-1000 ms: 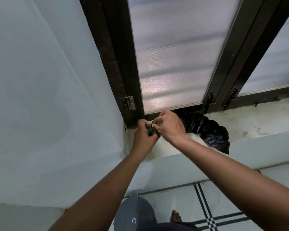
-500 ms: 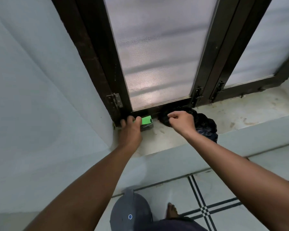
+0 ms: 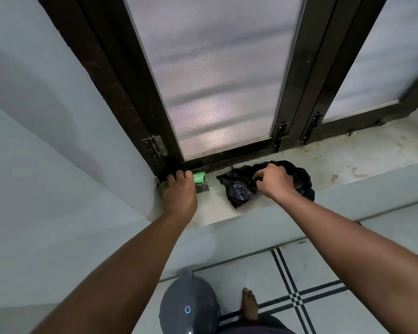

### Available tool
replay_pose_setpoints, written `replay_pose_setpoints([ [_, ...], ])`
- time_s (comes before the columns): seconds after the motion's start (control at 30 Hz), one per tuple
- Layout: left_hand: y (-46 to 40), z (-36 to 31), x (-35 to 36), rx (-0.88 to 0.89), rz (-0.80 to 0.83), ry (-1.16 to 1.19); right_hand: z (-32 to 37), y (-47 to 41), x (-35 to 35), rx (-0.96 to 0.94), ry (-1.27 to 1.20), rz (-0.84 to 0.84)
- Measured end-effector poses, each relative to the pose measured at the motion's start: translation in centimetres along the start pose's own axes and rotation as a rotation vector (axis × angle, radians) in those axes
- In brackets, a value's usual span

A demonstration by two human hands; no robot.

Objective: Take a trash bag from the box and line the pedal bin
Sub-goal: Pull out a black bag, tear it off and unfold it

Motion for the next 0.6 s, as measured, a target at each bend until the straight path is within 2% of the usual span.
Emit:
replay_pose_setpoints([
  [0.07, 0.1, -0.2, -0.4, -0.015, -0.051, 0.024, 0.3, -0.1, 0.2, 0.016, -0.186, 0.048],
  [0.13, 0.4, -1.2, -0.9, 0.057, -0.135, 0.126, 1.0, 0.2, 0.2, 0.039, -0.516, 0.136],
  [0.2, 0.9, -2.6, -1.4, 0.16, -0.153, 0.473, 2.0, 1.1, 0.1, 0.091, -0.83, 0.258],
  [0.27, 0.9, -4.0, -1.9, 0.142, -0.001, 0.926, 2.6, 2.6, -0.1, 0.188, -1.103, 0.401],
  [0.33, 0.8, -5.0, -1.6, 0.006, 0.257, 1.333, 3.0, 4.3, -1.0, 0.214, -1.281, 0.51],
  [0.4, 1.8, -6.1, -1.6, -0.097, 0.492, 1.589, 3.1, 6.5, -2.2, 0.184, -1.382, 0.56],
  [0.43, 2.6, -6.9, -2.0, -0.085, 0.543, 1.655, 3.2, 8.2, -2.5, 0.146, -1.462, 0.583],
  [0.5, 4.4, -8.2, -2.9, -0.033, 0.503, 1.685, 3.4, 11.8, -2.2, 0.09, -1.589, 0.572],
  [0.6, 8.0, -9.1, -3.9, 0.051, 0.502, 1.684, 2.9, 16.0, 0.6, 0.081, -1.656, 0.45],
])
Point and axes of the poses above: each hand's wrist, its own y-axis away from the middle knuckle, its own x-axis out of the palm, z = x × y, the point moved 6 cm from there along -y, towards the middle knuckle
